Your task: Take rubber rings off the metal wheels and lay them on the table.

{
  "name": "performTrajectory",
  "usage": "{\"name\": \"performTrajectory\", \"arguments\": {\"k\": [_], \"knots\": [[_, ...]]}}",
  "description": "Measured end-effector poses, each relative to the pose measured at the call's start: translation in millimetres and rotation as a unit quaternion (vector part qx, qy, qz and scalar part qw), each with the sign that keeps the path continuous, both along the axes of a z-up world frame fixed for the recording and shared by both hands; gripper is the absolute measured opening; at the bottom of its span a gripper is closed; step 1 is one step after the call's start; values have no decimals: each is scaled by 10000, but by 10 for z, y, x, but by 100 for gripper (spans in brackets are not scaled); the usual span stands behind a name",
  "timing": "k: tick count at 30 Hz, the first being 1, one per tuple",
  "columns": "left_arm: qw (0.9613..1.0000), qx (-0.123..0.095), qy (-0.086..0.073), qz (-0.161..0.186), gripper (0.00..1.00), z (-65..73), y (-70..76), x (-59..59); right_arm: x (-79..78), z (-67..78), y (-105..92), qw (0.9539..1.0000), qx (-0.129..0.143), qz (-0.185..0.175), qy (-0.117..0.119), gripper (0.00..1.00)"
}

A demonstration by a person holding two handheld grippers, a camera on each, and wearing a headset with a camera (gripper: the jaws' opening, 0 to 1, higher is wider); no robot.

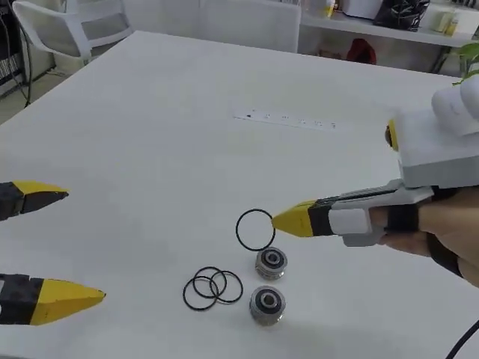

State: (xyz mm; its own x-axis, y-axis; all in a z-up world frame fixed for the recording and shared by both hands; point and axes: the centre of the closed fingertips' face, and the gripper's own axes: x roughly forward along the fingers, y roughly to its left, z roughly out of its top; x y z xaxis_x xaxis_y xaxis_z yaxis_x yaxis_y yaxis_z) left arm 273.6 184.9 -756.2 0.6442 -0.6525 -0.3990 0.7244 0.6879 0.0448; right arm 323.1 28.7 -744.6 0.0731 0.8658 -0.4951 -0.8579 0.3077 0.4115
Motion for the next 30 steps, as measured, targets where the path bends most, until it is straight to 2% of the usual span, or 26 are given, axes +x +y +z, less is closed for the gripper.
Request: {"name": "performTrajectory", "arguments": {"k": [11, 19, 30], "knots": [[9996, -74, 50, 259, 81, -21, 81, -78, -28, -198, 241, 9989, -221, 394, 132, 0], [9993, -83, 100, 337, 81, -52, 105, -131, -37, -491, 381, 9965, -490, 568, 355, 0], [9990, -95, 94, 430, 81, -51, 158, -143, 12, -834, 462, 9939, -783, 452, 628, 0]]}}
